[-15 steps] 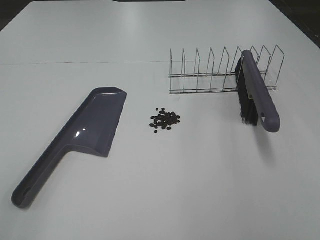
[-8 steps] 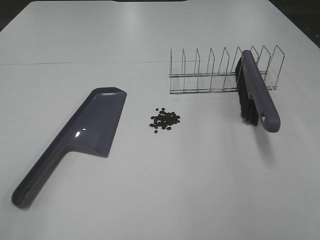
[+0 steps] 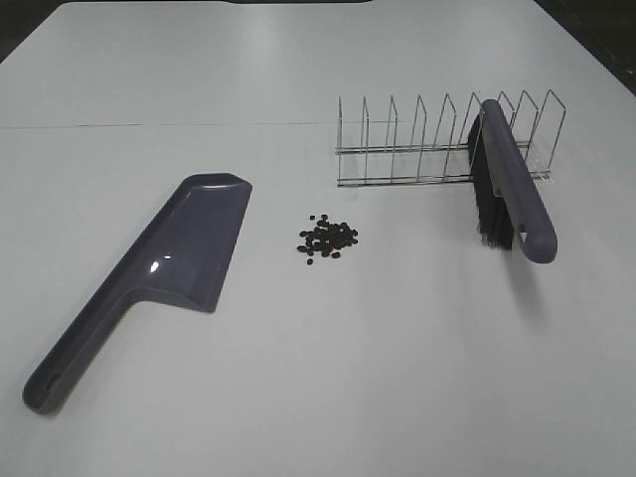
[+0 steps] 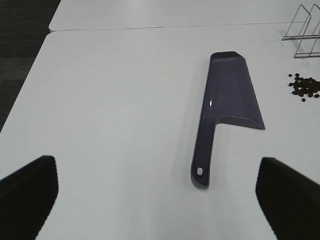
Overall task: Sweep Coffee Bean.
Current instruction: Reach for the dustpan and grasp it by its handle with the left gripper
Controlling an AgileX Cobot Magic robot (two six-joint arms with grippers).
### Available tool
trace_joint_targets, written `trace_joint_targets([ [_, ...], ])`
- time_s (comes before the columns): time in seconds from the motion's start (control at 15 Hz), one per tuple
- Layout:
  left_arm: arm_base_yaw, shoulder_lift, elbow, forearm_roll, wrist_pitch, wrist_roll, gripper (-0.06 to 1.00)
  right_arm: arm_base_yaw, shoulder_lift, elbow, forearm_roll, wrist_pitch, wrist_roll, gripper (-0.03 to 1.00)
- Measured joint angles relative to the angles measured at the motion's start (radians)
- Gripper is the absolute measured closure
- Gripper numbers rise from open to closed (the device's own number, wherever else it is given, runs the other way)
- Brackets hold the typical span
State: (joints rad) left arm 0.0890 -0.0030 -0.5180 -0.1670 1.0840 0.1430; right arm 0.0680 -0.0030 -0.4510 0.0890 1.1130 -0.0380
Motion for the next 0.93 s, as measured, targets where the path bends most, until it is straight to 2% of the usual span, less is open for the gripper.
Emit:
trace_joint_targets([
  [0.53, 0.0, 0.034, 0.0, 0.0, 0.0, 0.0, -0.05, 0.0, 0.0, 0.0, 0.001, 0.0, 0.0, -0.02],
  [0.93, 0.0, 0.237, 0.0, -0.001, 0.0, 0.0, -0.05, 0.0, 0.0, 0.0, 0.001, 0.0, 0.0, -0.02],
])
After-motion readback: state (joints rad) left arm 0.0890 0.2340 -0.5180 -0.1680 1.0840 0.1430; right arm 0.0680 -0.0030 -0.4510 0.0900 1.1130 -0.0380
